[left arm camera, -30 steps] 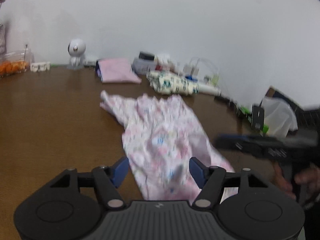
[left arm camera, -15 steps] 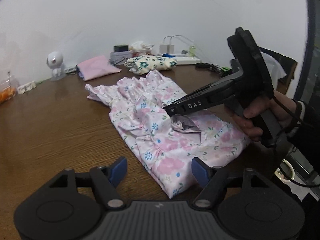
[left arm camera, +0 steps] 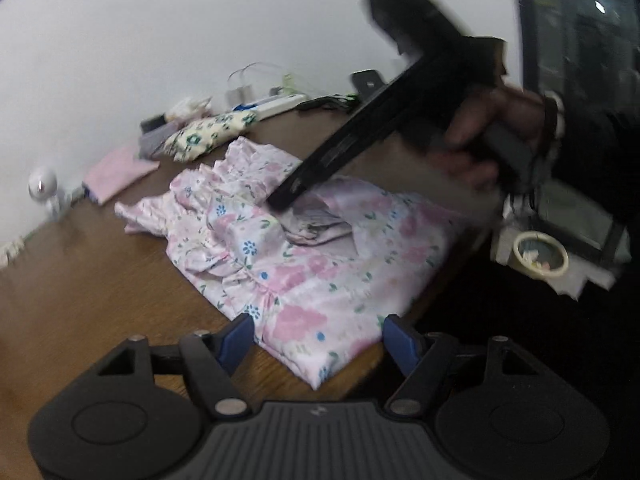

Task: Fold clothes

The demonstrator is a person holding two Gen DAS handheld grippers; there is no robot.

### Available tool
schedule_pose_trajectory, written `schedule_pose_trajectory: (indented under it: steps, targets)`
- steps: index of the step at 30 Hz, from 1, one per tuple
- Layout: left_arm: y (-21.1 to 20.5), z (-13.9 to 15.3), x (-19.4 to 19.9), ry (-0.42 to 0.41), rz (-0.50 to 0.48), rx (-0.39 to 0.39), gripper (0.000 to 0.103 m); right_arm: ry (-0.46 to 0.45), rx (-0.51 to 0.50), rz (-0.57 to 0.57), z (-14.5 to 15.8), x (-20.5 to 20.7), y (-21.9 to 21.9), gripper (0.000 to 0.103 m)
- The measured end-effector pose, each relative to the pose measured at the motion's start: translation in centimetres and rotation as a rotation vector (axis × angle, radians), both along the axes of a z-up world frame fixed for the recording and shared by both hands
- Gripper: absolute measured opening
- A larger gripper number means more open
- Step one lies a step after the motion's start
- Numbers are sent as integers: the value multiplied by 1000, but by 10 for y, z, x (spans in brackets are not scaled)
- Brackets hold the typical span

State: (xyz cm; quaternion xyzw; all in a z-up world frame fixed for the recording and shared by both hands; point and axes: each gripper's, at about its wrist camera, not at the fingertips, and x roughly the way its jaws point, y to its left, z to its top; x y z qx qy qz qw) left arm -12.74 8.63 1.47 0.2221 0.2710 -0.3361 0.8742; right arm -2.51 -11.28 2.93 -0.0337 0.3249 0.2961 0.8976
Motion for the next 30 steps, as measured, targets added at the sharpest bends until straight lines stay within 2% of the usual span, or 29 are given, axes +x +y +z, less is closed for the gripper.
schedule_pose_trajectory:
  steps: [1, 2, 3, 4, 6, 9, 11, 12, 13, 14, 15, 17, 19, 21, 22, 25, 27, 28, 30]
  targets:
    - [3, 0, -4, -29, -19, 14, 74, -61, -3, 32, 7, -15, -11, 34]
    - [4, 0, -9, -62, -46, 32, 78, -121, -5, 63, 13, -30, -22, 42]
    - [5, -1, -13, -96, -72, 51, 83, -180, -13, 99, 19, -46, -33, 55]
    - [6, -2, -17, -128, -100, 71, 83, -227, -29, 147, 22, -63, -41, 65]
    - [-2, -8, -23, -184, -176, 127, 83, -251, -48, 265, 24, -94, -51, 74]
    - [-17, -20, -22, -225, -243, 186, 83, -268, -137, 390, 14, -123, -46, 76]
    - [-21, -24, -15, -204, -239, 194, 80, -288, -215, 415, 0, -125, -36, 73]
    - [-21, -26, -12, -187, -234, 191, 77, -288, -245, 424, -6, -124, -32, 64]
    - [-19, -26, -9, -165, -236, 172, 76, -268, -257, 427, -13, -121, -29, 42]
    - [-17, -26, -8, -147, -235, 155, 72, -245, -249, 430, -17, -118, -28, 35]
    - [-15, -27, -7, -131, -234, 139, 64, -214, -205, 435, -19, -115, -31, 22]
    - [-14, -29, -12, -137, -242, 143, 59, -166, -144, 435, -20, -112, -36, 14]
    - [-14, -30, -18, -155, -254, 161, 57, -138, -130, 455, -17, -114, -40, 6]
    - [-13, -24, -27, -152, -305, 169, 57, -74, -80, 489, -13, -114, -48, 5]
    - [-13, -21, -34, -176, -325, 166, 57, -38, -45, 504, -10, -113, -52, 4]
    - [-11, -20, -48, -329, -337, 165, 66, 33, 89, 503, -1, -108, -72, 4]
    - [-13, -22, -45, -344, -357, 159, 64, 75, 176, 498, 2, -102, -85, 4]
    - [-13, -23, -40, -329, -369, 155, 59, 94, 208, 498, 3, -98, -89, 4]
    - [-14, -23, -28, -271, -382, 132, 25, 127, 238, 506, 3, -92, -90, 4]
